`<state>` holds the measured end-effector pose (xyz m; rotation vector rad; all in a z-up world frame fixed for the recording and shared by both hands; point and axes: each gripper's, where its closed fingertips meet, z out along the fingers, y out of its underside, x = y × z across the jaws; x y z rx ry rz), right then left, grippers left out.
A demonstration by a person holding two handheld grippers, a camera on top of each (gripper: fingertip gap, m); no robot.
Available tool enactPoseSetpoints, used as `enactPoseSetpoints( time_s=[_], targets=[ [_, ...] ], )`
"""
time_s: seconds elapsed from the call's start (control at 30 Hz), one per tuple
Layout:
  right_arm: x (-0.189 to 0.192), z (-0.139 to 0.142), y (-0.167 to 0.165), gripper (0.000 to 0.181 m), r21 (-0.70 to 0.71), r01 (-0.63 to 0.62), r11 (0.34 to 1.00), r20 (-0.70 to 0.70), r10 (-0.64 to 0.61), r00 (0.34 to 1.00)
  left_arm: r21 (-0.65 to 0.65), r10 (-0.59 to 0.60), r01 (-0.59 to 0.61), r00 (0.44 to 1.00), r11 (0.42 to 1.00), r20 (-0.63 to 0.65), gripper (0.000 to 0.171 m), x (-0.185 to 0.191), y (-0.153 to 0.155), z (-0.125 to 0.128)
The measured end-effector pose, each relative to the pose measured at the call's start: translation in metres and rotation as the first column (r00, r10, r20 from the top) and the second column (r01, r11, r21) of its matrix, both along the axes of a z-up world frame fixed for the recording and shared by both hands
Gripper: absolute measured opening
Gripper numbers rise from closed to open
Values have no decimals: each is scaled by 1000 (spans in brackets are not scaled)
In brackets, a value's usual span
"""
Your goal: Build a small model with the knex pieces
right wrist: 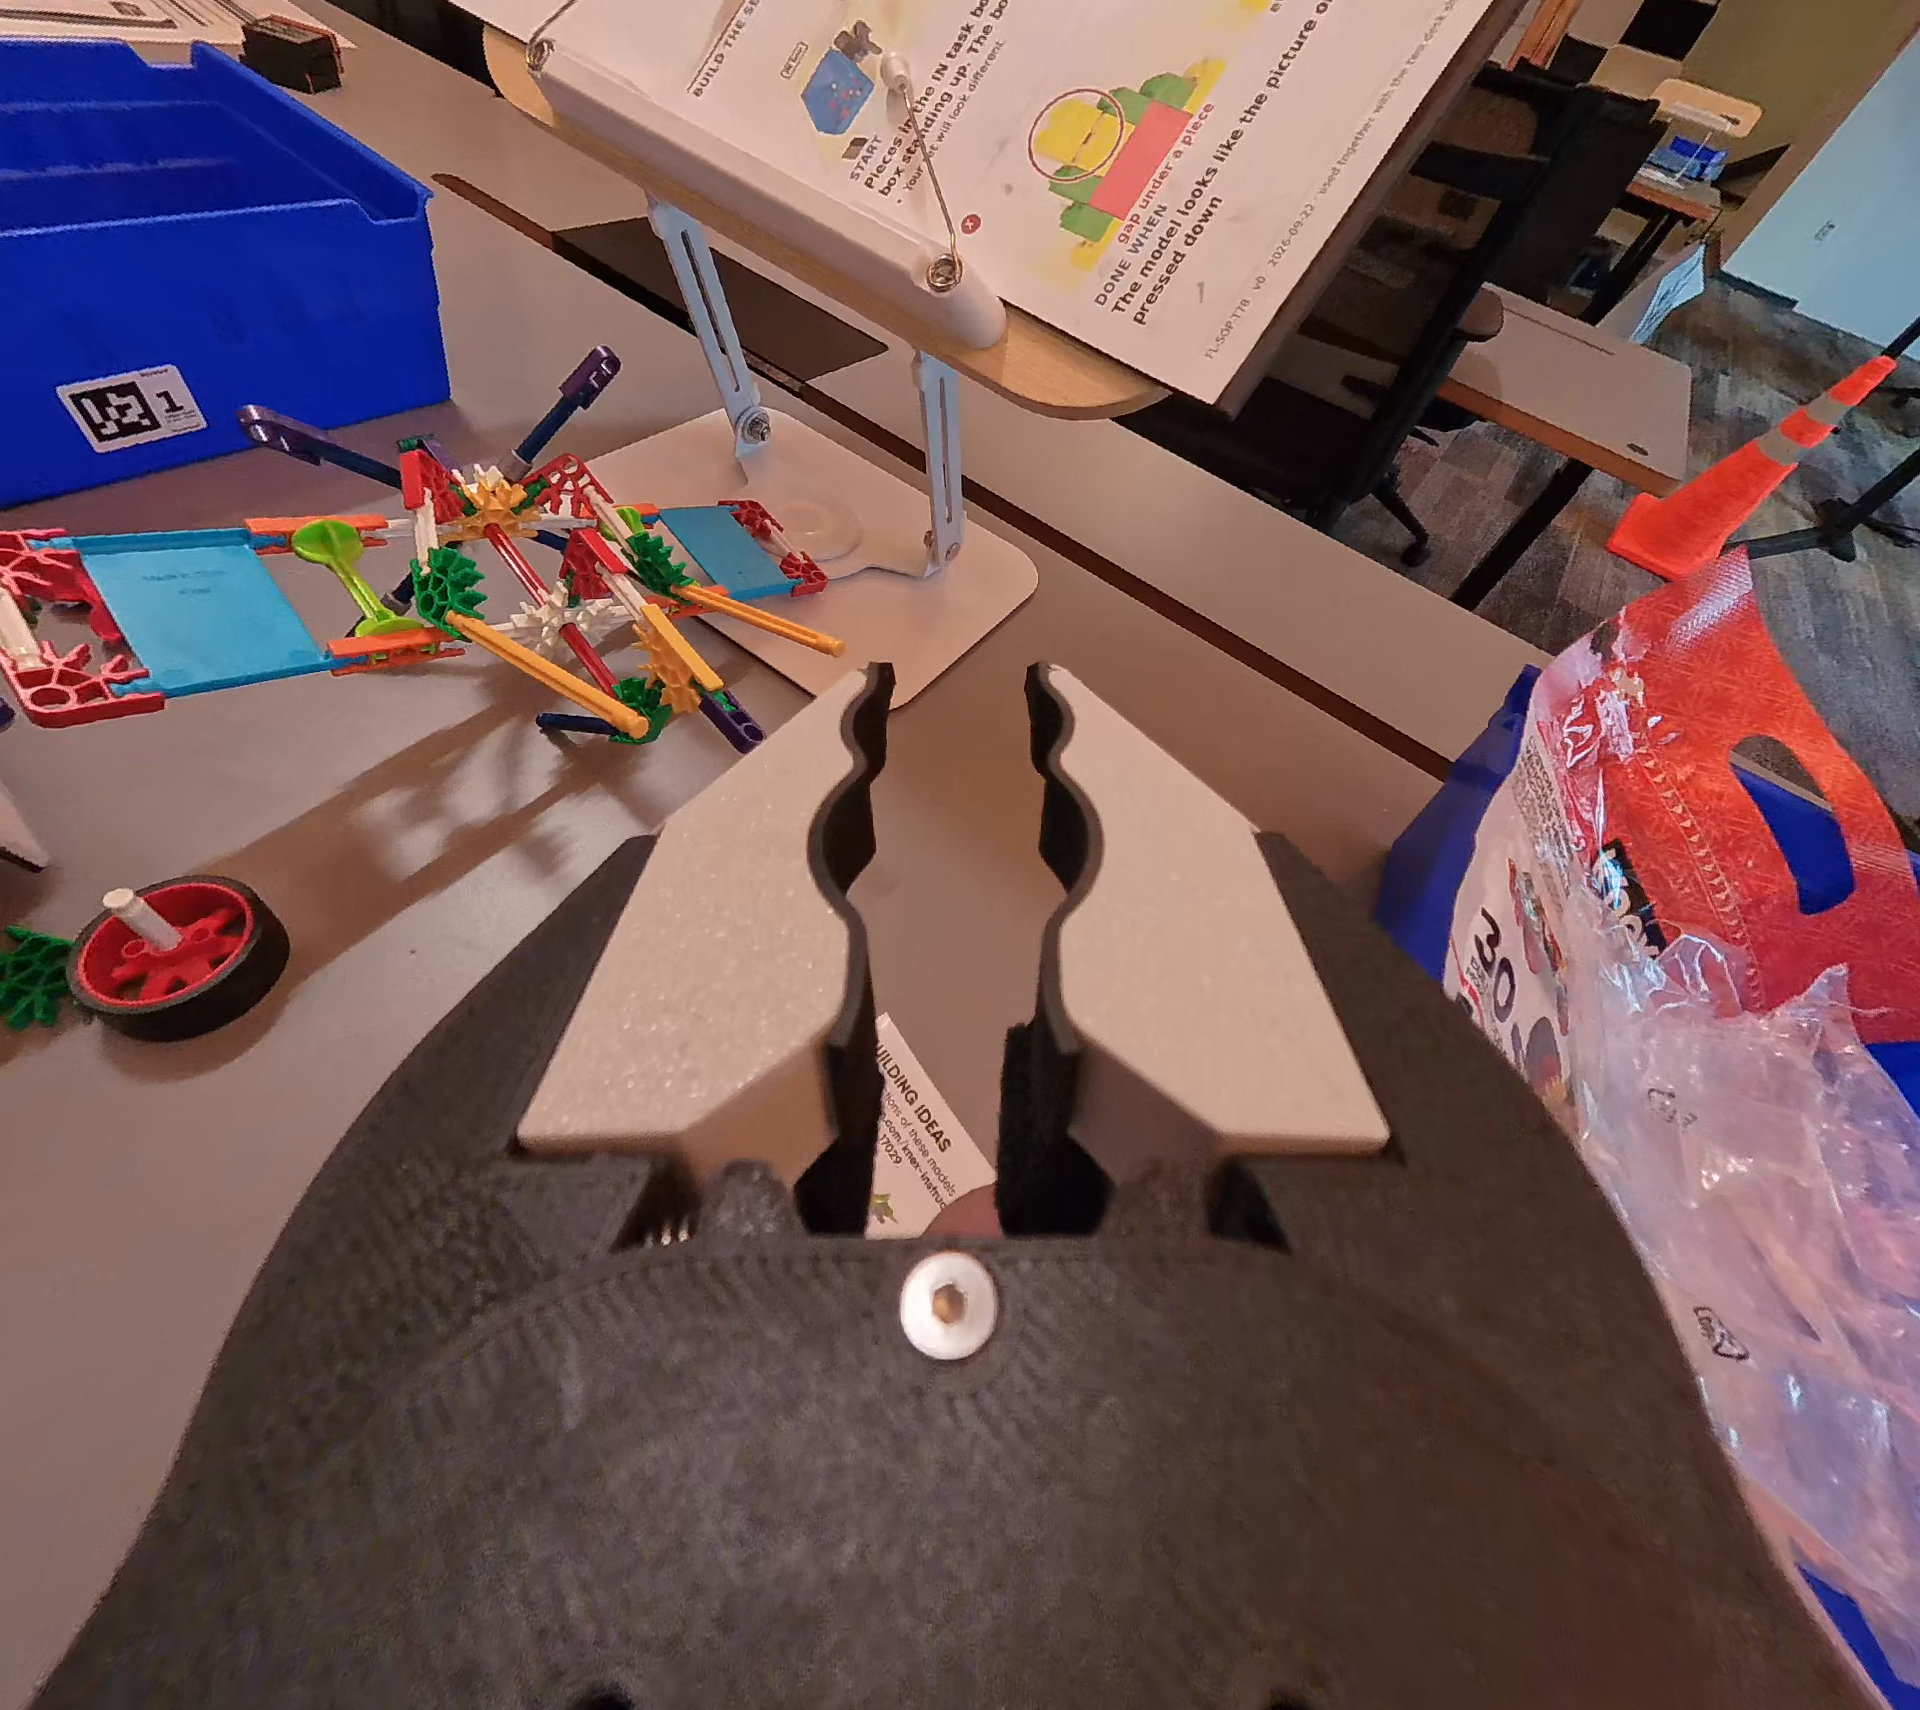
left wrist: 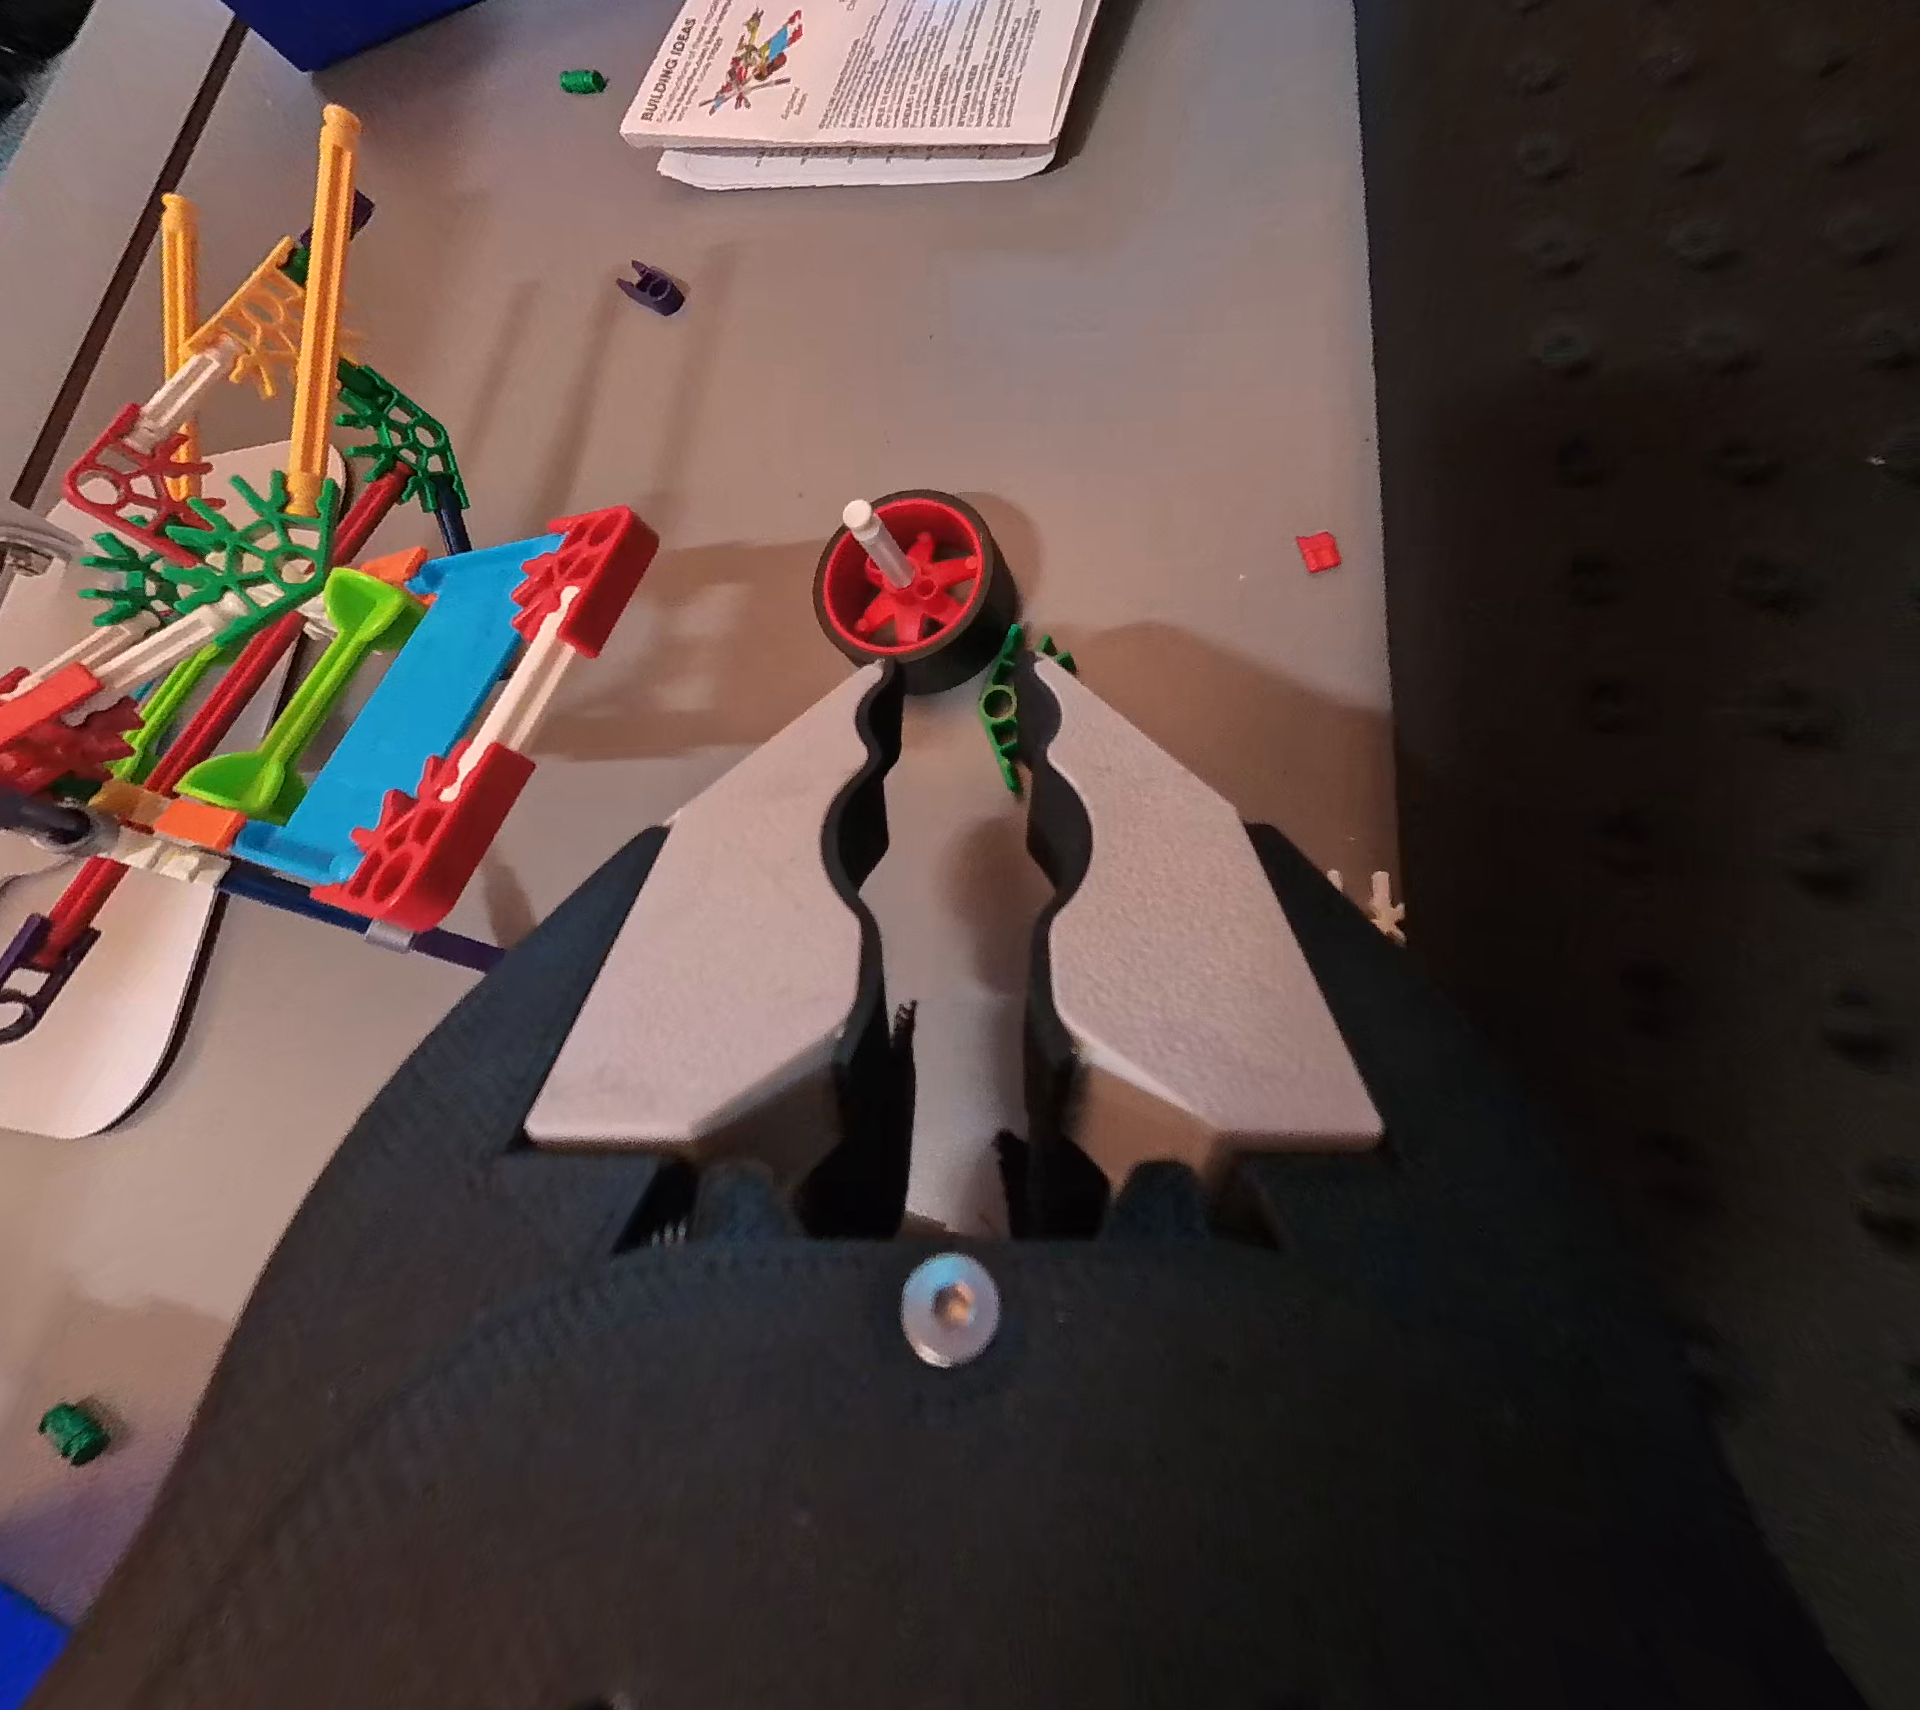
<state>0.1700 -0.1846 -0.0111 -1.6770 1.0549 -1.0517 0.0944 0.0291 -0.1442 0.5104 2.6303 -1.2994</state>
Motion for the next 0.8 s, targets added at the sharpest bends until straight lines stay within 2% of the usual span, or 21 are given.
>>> enactPoseSetpoints(
  time_s=[0.53, 0.8],
  targets=[
    [5, -10, -4, 25, -4, 10, 1000, -29, -10, 1000, 5, -4, 3, 1000, 1000, 31, 19, 0, 1, 2],
    [17, -31, -5, 25, -74, 33, 997, -78, -39, 996, -6, -86, 87, 992, 996, 95, 18, -20, 7, 13]
  ],
)
